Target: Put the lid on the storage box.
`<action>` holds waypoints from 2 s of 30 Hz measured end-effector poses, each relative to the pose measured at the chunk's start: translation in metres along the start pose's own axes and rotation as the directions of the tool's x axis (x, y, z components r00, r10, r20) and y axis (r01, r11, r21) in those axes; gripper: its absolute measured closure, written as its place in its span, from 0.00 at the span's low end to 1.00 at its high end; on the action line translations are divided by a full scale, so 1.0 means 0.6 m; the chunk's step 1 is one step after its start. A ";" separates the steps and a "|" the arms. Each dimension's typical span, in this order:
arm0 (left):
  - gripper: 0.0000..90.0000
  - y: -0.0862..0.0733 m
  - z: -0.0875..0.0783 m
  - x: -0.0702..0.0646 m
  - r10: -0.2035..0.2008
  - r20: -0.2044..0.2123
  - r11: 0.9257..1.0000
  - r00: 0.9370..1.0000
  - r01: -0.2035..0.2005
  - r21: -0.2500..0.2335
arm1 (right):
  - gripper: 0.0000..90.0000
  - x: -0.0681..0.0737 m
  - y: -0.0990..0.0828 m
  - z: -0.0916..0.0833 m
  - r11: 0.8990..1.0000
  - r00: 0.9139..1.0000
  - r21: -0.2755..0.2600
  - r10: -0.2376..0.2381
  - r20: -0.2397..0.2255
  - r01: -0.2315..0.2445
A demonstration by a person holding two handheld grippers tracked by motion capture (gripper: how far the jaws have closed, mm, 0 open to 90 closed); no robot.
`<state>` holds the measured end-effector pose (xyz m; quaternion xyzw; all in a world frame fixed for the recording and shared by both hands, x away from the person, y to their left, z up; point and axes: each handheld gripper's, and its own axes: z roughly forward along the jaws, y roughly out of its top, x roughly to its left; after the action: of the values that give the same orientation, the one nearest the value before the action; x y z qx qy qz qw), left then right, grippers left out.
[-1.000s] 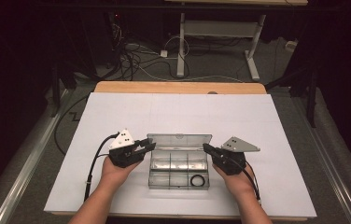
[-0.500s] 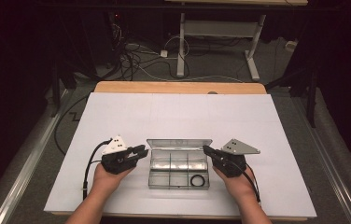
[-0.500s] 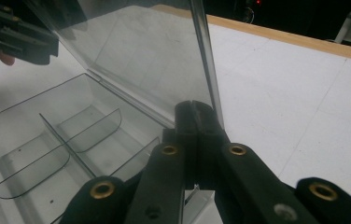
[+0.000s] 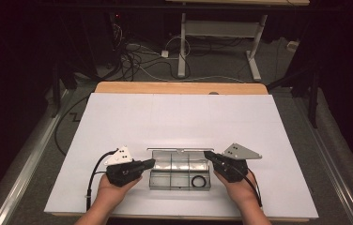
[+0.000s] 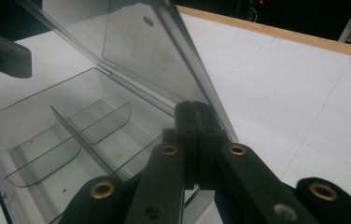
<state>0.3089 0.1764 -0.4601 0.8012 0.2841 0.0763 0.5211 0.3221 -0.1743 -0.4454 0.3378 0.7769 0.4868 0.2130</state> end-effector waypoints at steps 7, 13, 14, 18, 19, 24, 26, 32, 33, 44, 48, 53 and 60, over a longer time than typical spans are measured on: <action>0.98 0.002 0.000 -0.002 -0.008 0.000 1.000 1.000 0.008 -0.010 | 1.00 0.007 -0.010 -0.004 1.000 1.000 0.006 -0.001 -0.007 0.001; 0.98 0.002 -0.003 -0.004 -0.006 0.001 1.000 1.000 0.006 -0.018 | 1.00 0.010 -0.017 -0.005 1.000 1.000 0.014 -0.001 -0.009 0.002; 0.98 0.002 -0.004 -0.004 -0.006 0.001 1.000 1.000 0.006 -0.019 | 1.00 0.010 -0.018 -0.006 1.000 1.000 0.016 0.000 -0.009 0.000; 0.98 0.001 -0.006 -0.005 -0.001 0.004 1.000 1.000 0.001 -0.025 | 1.00 0.012 -0.022 -0.006 1.000 1.000 0.021 -0.001 -0.012 0.001; 0.98 0.001 -0.006 -0.006 -0.001 0.004 1.000 1.000 0.001 -0.025 | 1.00 0.012 -0.023 -0.006 1.000 1.000 0.020 0.000 -0.011 0.001; 0.98 -0.002 -0.008 -0.008 0.001 0.011 1.000 1.000 -0.001 -0.025 | 1.00 0.012 -0.027 -0.011 1.000 1.000 0.021 0.003 -0.007 -0.003; 0.98 -0.002 -0.008 -0.010 0.005 0.009 1.000 1.000 -0.004 -0.023 | 1.00 0.011 -0.028 -0.012 1.000 1.000 0.022 0.002 -0.006 -0.002; 0.98 -0.010 -0.012 -0.017 0.005 0.008 1.000 1.000 -0.005 -0.016 | 1.00 0.007 -0.034 -0.019 0.999 1.000 0.032 0.011 0.006 -0.011; 0.98 -0.012 -0.012 -0.018 0.008 0.007 1.000 1.000 -0.008 -0.011 | 1.00 0.006 -0.036 -0.020 0.999 1.000 0.034 0.011 0.007 -0.011; 0.98 -0.029 -0.010 -0.024 0.016 0.012 1.000 1.000 -0.016 0.018 | 1.00 -0.013 -0.057 -0.031 0.996 0.998 0.078 0.042 0.035 -0.045; 0.98 -0.031 -0.012 -0.026 0.024 0.010 0.999 1.000 -0.024 0.023 | 1.00 -0.019 -0.069 -0.034 0.991 0.998 0.120 0.048 0.044 -0.053; 0.98 -0.037 -0.016 -0.028 0.027 0.002 0.999 1.000 -0.027 0.027 | 0.96 -0.022 -0.080 -0.036 0.984 0.997 0.169 0.054 0.057 -0.063; 0.98 -0.044 -0.016 -0.029 0.032 -0.006 0.998 0.999 -0.032 0.049 | 0.66 -0.026 -0.079 -0.032 0.971 0.997 0.228 0.059 0.055 -0.070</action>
<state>0.2805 0.1824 -0.4757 0.8181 0.2746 0.0802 0.4989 0.3047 -0.2115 -0.4796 0.3968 0.8113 0.3920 0.1752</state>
